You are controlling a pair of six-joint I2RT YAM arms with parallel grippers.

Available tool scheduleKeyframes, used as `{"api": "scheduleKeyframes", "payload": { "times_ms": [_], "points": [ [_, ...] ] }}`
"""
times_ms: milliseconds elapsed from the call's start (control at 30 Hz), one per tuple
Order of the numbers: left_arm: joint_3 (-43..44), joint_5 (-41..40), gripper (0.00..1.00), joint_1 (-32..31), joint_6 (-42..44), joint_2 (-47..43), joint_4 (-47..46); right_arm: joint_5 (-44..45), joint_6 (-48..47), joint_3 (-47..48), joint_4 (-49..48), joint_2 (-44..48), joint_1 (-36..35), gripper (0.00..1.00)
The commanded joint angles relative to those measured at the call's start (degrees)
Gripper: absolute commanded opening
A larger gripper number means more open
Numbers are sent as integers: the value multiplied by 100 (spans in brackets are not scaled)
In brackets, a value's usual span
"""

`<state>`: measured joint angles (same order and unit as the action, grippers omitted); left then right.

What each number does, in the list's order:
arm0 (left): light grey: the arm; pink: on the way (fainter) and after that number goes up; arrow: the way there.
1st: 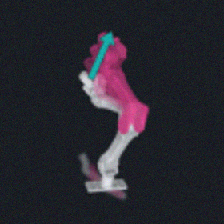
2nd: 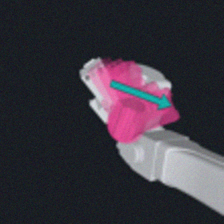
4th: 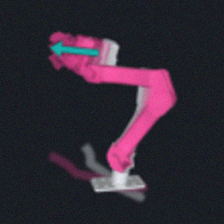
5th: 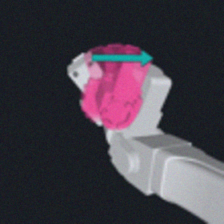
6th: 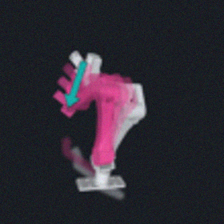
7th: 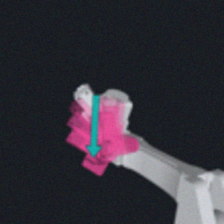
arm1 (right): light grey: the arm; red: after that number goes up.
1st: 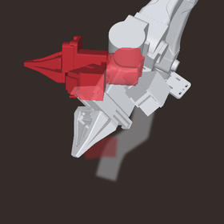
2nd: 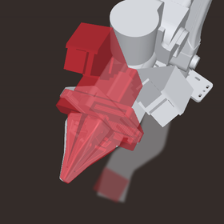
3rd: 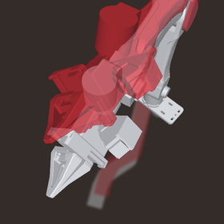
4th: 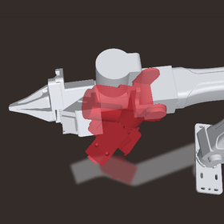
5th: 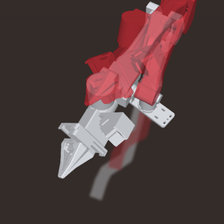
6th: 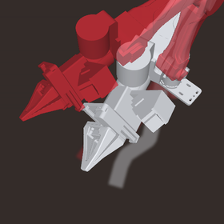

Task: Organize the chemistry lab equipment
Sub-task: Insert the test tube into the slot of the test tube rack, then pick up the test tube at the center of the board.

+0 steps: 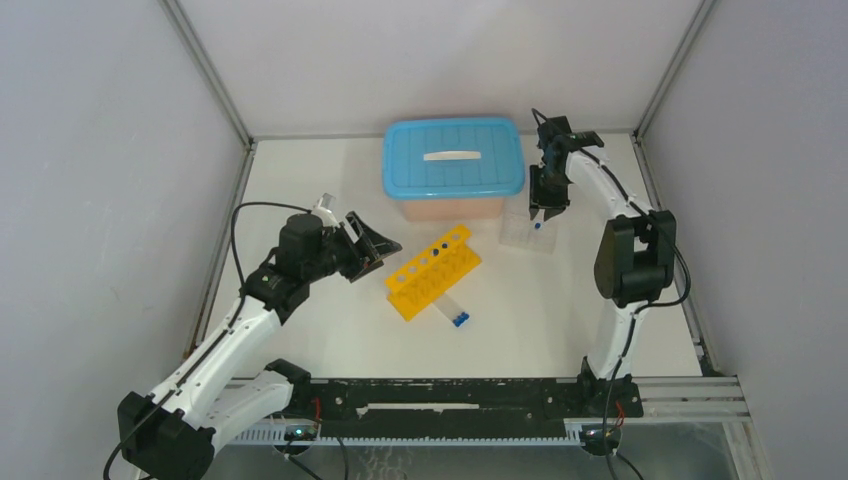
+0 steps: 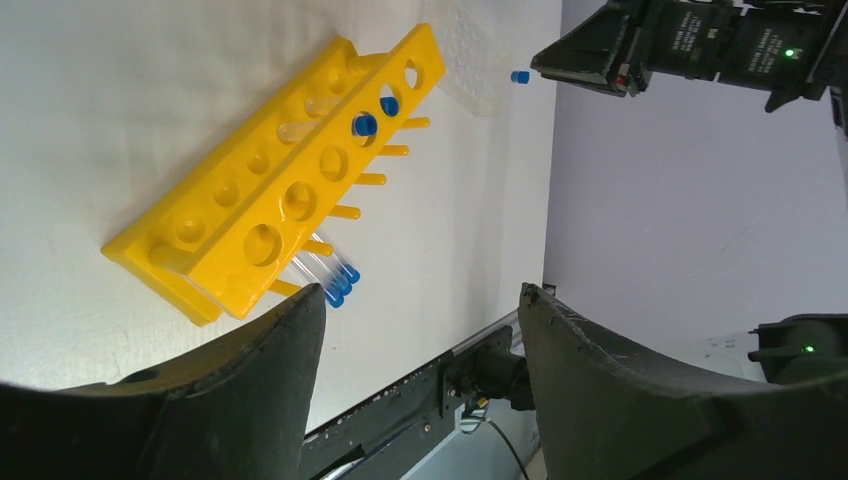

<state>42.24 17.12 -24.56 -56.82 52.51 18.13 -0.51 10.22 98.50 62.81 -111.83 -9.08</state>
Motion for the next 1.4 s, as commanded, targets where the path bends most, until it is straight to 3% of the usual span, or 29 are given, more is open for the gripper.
{"api": "scheduleKeyframes", "payload": {
  "times_ms": [0,333,500,867,1133,1367],
  "points": [
    [452,-15,75,29,184,-41,-41,168,134,-44,-174,545,37,42],
    [390,-219,76,30,244,-285,199,495,223,-450,-535,1486,-74,43],
    [173,-408,76,25,109,-584,233,795,202,-1091,-1172,2324,-421,43],
    [-500,-1239,77,8,-149,-1798,408,1198,160,-2948,-2934,3640,-2418,44],
    [-839,-1694,77,-96,-162,-2084,543,929,58,-3526,-3724,3433,-3436,44],
    [-579,-2066,77,-190,75,-1977,904,872,221,-4005,-4256,3053,-3914,44]
  ]
}}
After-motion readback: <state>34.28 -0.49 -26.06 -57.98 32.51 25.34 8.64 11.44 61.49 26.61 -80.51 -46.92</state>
